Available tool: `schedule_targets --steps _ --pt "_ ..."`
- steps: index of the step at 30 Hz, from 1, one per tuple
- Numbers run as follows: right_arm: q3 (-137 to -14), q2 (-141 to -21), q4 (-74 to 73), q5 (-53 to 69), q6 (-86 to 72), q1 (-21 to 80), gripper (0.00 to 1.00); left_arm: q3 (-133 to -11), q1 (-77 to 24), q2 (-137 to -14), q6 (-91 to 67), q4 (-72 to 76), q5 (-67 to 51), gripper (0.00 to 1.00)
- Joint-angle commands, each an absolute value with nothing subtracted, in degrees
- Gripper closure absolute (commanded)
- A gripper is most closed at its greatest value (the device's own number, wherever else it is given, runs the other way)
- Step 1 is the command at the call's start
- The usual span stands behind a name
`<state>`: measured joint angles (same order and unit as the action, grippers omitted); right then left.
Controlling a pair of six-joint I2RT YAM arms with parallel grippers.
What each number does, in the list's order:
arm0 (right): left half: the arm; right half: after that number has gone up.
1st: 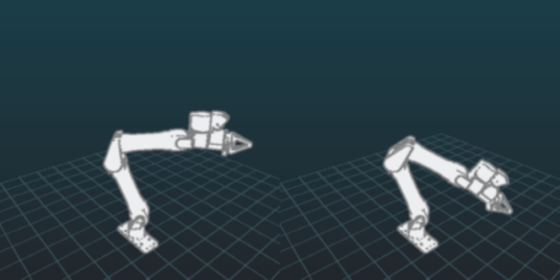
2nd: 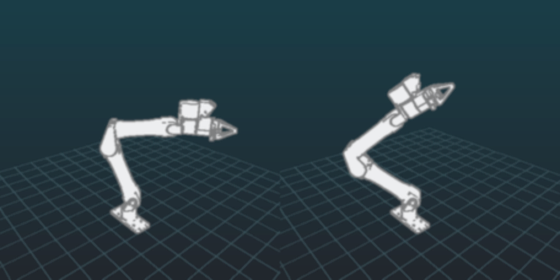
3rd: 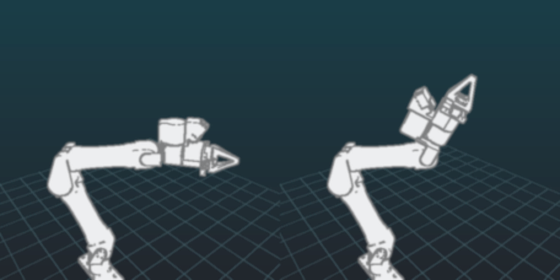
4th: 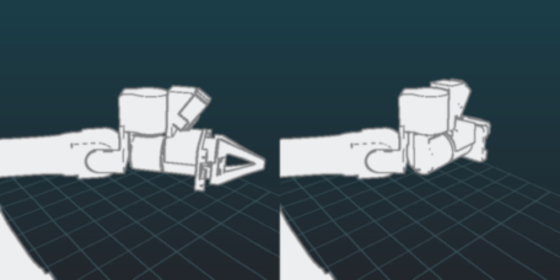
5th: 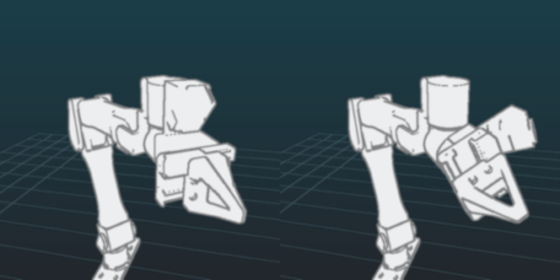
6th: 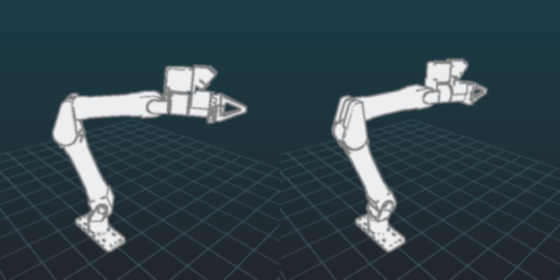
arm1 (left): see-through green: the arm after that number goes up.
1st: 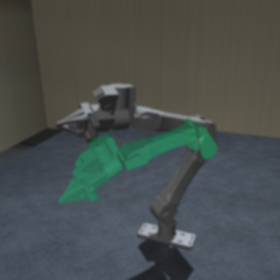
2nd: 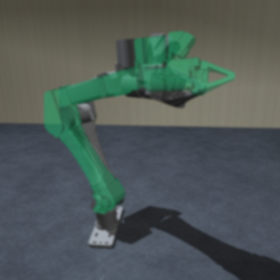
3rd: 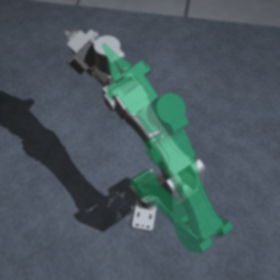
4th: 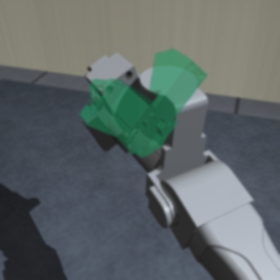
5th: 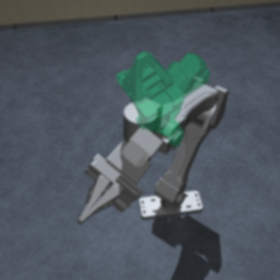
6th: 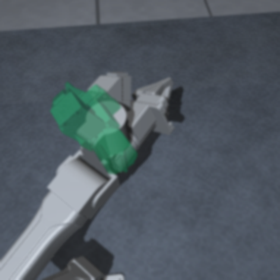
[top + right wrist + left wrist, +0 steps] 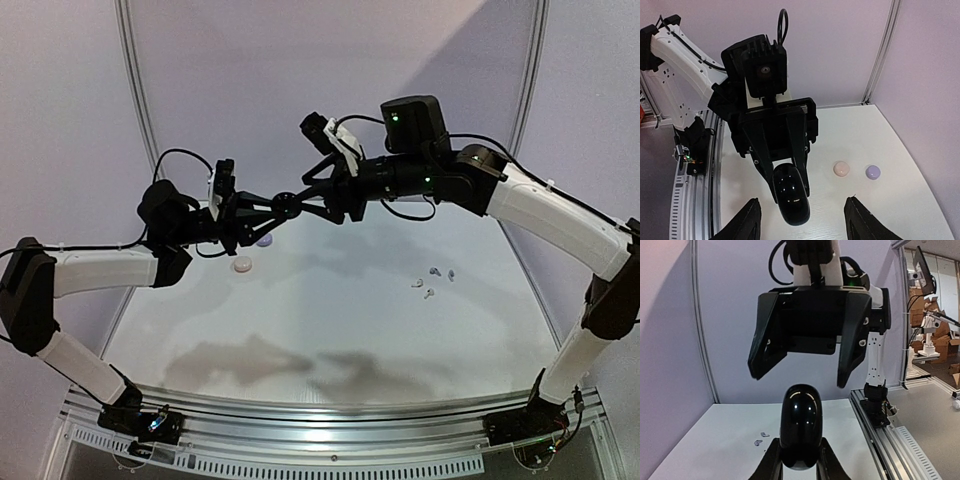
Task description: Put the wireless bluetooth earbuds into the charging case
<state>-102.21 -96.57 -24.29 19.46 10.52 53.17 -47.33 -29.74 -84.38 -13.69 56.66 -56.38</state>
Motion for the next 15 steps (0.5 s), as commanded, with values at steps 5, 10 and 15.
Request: schedule_targets --steps 5,10,15 --pt "-105.70 -100.92 -26.11 24.70 10.94 52.89 0.50 -48.32 -30.90 -83.50 -16.10 58.01 -59.58 1.00" --pt "-108.26 -102.87 -28.71 26.60 11.12 52.86 0.76 -48.34 -31.01 -83.34 -16.08 57.66 -59.07 1.00" --pt "-109.52 -104.03 -31.89 27.14 11.66 52.91 0.80 -48.25 -30.98 -83.35 -16.27 57.66 -57.58 1.00"
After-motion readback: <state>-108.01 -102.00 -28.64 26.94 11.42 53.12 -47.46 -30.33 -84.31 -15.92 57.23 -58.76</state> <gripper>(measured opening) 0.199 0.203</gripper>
